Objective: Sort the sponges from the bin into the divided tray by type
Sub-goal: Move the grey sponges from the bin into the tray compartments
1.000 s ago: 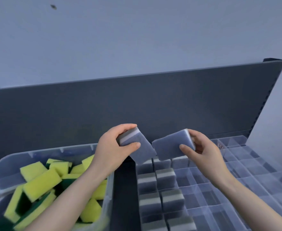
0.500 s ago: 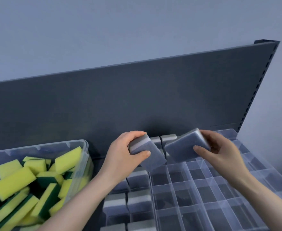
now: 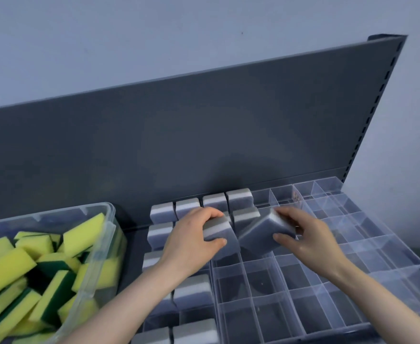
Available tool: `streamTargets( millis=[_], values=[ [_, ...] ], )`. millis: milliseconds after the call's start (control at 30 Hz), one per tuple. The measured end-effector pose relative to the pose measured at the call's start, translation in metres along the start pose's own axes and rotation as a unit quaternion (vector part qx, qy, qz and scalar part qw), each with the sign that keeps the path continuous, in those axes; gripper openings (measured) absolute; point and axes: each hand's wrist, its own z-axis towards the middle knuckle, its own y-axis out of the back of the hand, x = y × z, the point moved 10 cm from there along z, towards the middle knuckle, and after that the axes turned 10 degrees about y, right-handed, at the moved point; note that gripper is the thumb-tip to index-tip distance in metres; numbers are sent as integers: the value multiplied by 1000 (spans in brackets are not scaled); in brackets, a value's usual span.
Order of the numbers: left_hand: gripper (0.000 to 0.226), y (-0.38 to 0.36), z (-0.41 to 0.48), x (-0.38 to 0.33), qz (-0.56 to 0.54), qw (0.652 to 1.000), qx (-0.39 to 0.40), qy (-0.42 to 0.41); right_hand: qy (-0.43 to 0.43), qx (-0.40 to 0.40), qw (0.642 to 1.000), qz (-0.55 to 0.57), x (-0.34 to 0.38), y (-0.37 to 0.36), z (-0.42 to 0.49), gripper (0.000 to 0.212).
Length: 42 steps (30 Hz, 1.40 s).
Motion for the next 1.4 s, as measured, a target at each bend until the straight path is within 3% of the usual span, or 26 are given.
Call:
streamTargets(
  millis=[367, 700, 1000, 1233, 1300, 1400],
  values=[
    [40, -12, 4, 1, 68, 997, 41, 13, 68, 169, 975, -129, 17, -31, 14, 48],
    [48, -39, 10, -4, 203, 974, 101, -2, 68, 281, 935, -203, 16, -68, 26, 41],
    [46, -60, 7, -3, 243, 964, 104, -15, 56, 253, 943, -210, 0, -79, 12, 37],
    [47, -56, 1, -9, 247, 962, 114, -35, 53, 266, 943, -192, 11, -70, 9, 49],
    [53, -43, -1, -15, 222, 969, 95, -47, 54, 243, 950, -187, 21, -57, 12, 54],
    [48, -7, -5, -20, 194, 979, 37, -56, 82, 164, 970, -162, 48, -37, 21, 46]
  ],
)
